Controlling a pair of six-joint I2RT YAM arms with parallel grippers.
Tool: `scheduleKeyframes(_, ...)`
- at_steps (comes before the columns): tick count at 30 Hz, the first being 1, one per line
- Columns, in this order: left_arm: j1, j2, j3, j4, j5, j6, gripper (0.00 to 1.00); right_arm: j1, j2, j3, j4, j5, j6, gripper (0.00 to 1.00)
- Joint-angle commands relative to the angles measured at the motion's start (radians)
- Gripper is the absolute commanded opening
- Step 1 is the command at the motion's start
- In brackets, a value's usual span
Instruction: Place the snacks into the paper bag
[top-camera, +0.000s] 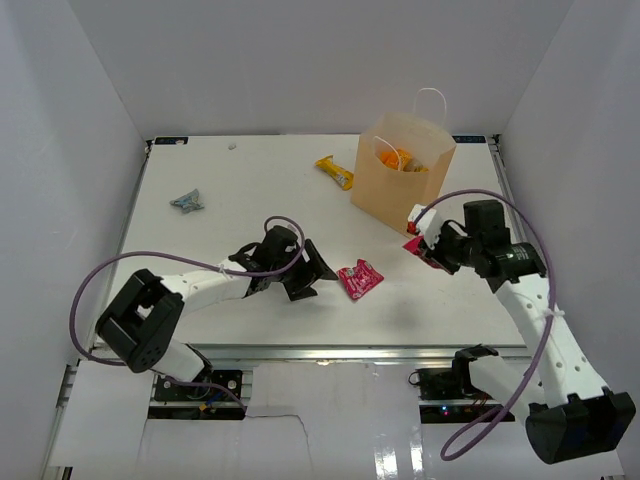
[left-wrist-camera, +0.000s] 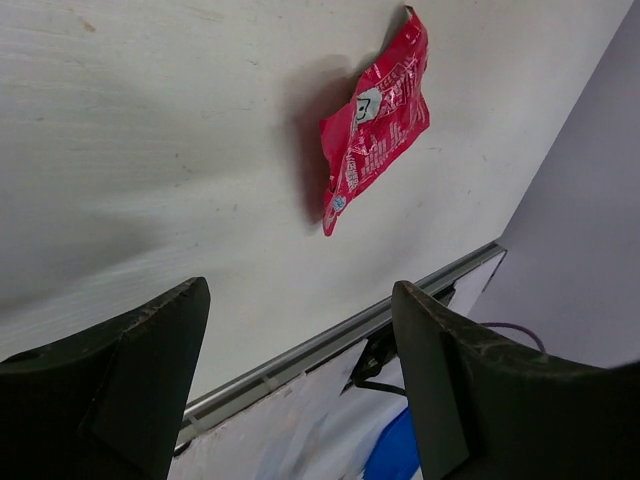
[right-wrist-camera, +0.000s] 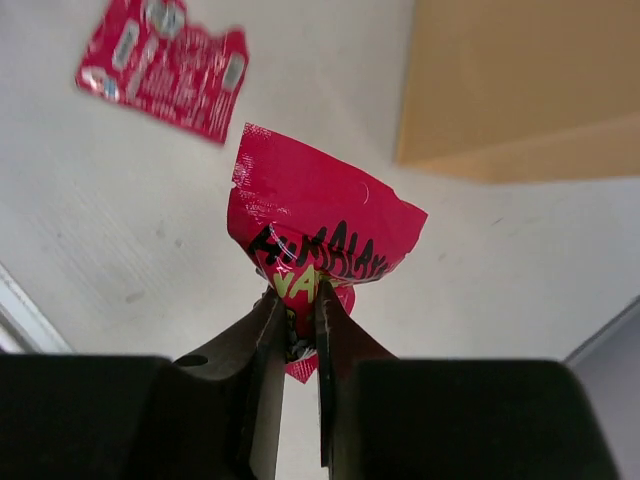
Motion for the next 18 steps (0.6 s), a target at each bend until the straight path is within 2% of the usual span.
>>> scheduleKeyframes(1, -0.033, 0.048, 0.08, 0.005, 0.027, 0.089, 0.84, -0.004, -0.034, 0.18, 0.046, -0.197, -0.054, 0.08)
scheduleKeyframes(4, -0.058, 0.123, 0.136, -0.003, 0.028, 0.112, 0.83, -0.004, 0.019, 0.332, 0.118, -0.199, 0.102, 0.08)
scheduleKeyframes(5, -0.064, 0.16, 0.149, -0.005, 0.028, 0.119, 0.81, -0.006, 0.07, 0.455, 0.129, -0.176, 0.149, 0.08)
scheduleKeyframes(9, -0.079, 0.23, 0.19, -0.009, 0.004, 0.152, 0.8, -0.009, 0.199, 0.708, 0.208, -0.112, 0.361, 0.08)
scheduleKeyframes(12, -0.079, 0.266, 0.222, -0.009, 0.001, 0.186, 0.79, -0.012, 0.309, 0.817, 0.271, -0.081, 0.433, 0.08)
scheduleKeyframes(16, -0.084, 0.333, 0.269, -0.029, -0.005, 0.223, 0.71, -0.02, 0.455, 0.84, 0.35, -0.075, 0.51, 0.08)
scheduleKeyframes(18, -0.089, 0.343, 0.282, -0.038, -0.015, 0.231, 0.7, -0.032, 0.496, 0.84, 0.369, -0.076, 0.529, 0.08)
